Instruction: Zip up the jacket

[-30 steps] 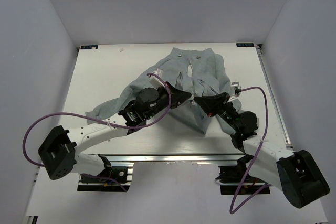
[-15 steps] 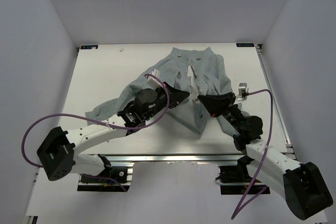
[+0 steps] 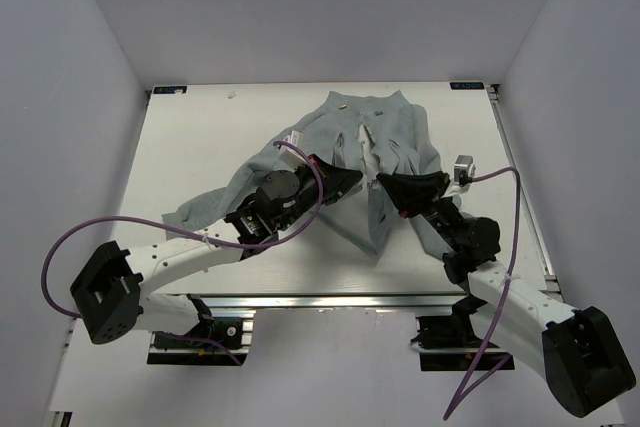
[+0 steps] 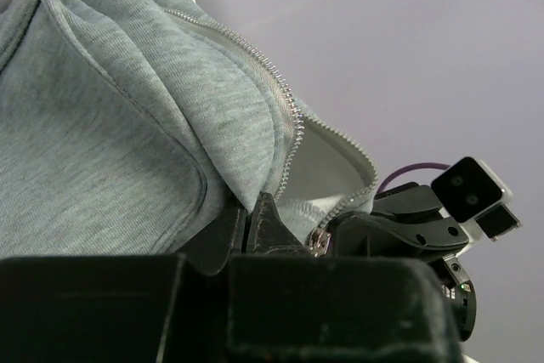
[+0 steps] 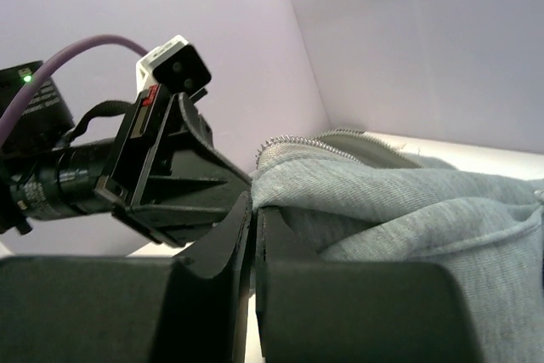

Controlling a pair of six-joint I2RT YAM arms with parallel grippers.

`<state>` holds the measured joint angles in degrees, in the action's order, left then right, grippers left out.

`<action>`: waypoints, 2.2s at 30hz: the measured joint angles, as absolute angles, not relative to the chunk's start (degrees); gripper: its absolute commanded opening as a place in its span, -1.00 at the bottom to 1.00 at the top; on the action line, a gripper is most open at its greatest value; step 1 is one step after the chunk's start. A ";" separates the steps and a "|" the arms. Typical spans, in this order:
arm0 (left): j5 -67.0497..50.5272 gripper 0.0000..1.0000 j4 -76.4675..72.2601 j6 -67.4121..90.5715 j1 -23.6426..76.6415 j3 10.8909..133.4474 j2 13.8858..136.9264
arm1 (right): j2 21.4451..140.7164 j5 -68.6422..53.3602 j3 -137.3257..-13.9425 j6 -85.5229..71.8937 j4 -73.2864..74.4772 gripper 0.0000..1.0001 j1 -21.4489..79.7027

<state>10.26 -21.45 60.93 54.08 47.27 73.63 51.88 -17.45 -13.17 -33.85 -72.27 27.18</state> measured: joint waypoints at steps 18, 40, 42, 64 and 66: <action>14.50 -1.00 -22.02 57.78 54.13 51.18 74.91 | 54.37 -16.23 -17.47 -27.31 -70.81 -1.00 27.18; 14.22 -1.00 -25.45 55.33 54.13 52.18 76.66 | 54.33 -16.21 -18.70 -26.33 -67.40 -1.00 27.40; 13.98 -1.00 -25.74 55.33 54.13 52.27 77.12 | 54.33 -16.21 -18.76 -26.33 -67.37 -1.00 27.40; 13.76 -1.00 -25.78 55.68 54.13 52.34 77.47 | 54.33 -15.75 -18.98 -25.17 -66.92 -1.00 27.40; 13.76 -1.00 -25.80 55.81 54.13 52.34 77.45 | 54.33 -15.75 -18.98 -25.10 -66.92 -1.00 27.40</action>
<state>13.76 -25.80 55.81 54.13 52.34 77.45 54.33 -15.75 -18.98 -25.10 -66.92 27.40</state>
